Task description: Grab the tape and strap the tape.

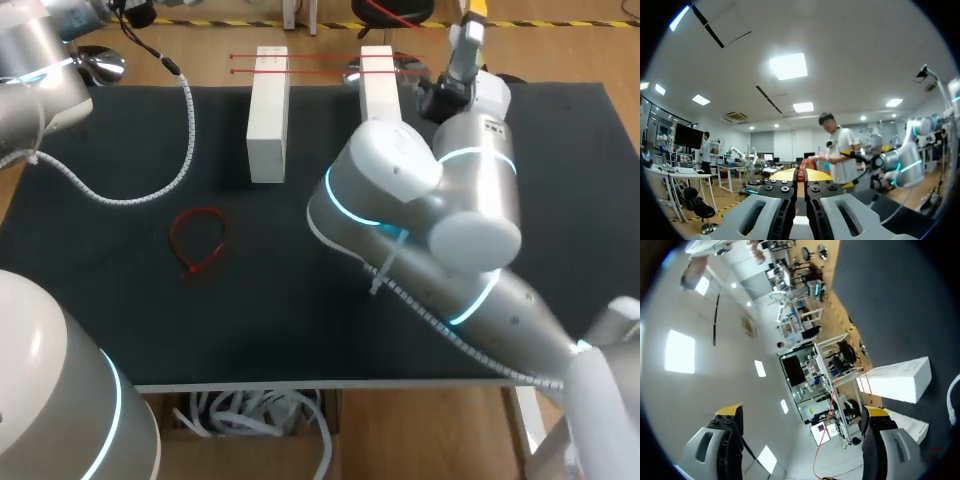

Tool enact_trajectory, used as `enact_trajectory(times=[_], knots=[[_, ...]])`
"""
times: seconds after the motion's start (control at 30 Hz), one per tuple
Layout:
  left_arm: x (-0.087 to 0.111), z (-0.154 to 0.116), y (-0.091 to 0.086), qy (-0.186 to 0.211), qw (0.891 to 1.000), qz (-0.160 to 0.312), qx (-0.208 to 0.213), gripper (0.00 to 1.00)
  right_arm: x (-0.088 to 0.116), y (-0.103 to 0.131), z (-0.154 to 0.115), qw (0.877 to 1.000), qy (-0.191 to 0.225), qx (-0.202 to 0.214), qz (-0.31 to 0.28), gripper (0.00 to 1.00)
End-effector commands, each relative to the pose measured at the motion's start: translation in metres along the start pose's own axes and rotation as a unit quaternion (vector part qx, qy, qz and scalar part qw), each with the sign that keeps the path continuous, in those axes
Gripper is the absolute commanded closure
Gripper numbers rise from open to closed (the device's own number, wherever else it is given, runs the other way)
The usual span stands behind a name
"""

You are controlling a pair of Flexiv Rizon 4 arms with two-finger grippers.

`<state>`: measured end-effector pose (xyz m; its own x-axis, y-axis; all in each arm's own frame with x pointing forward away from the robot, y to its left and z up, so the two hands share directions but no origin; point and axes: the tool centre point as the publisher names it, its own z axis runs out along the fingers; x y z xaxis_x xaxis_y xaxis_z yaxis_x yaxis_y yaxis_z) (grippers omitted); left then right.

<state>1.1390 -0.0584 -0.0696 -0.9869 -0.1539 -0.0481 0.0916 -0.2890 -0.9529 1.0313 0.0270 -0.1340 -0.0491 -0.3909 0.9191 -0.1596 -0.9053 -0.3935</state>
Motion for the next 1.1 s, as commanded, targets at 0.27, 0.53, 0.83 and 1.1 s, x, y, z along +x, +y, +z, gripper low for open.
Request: enact_trajectory(times=[0.27, 0.53, 0.83, 1.1], knots=[[0.001, 0.001, 0.0, -0.002, 1.0, 0.0, -0.001, 1.0, 0.019, 0.009, 0.03, 0.996, -0.037, -0.069, -0.052, 0.0], [0.001, 0.001, 0.0, -0.002, 1.0, 0.0, -0.001, 1.0, 0.012, -0.004, 0.049, 0.996, -0.031, 0.025, -0.077, 0.0], [0.001, 0.001, 0.0, -0.002, 1.0, 0.0, -0.001, 1.0, 0.007, -0.001, 0.067, 0.994, 0.002, 0.09, -0.064, 0.0], [0.001, 0.001, 0.0, -0.002, 1.0, 0.0, -0.001, 1.0, 0.008, 0.006, 0.087, 0.993, 0.021, 0.094, -0.063, 0.0]])
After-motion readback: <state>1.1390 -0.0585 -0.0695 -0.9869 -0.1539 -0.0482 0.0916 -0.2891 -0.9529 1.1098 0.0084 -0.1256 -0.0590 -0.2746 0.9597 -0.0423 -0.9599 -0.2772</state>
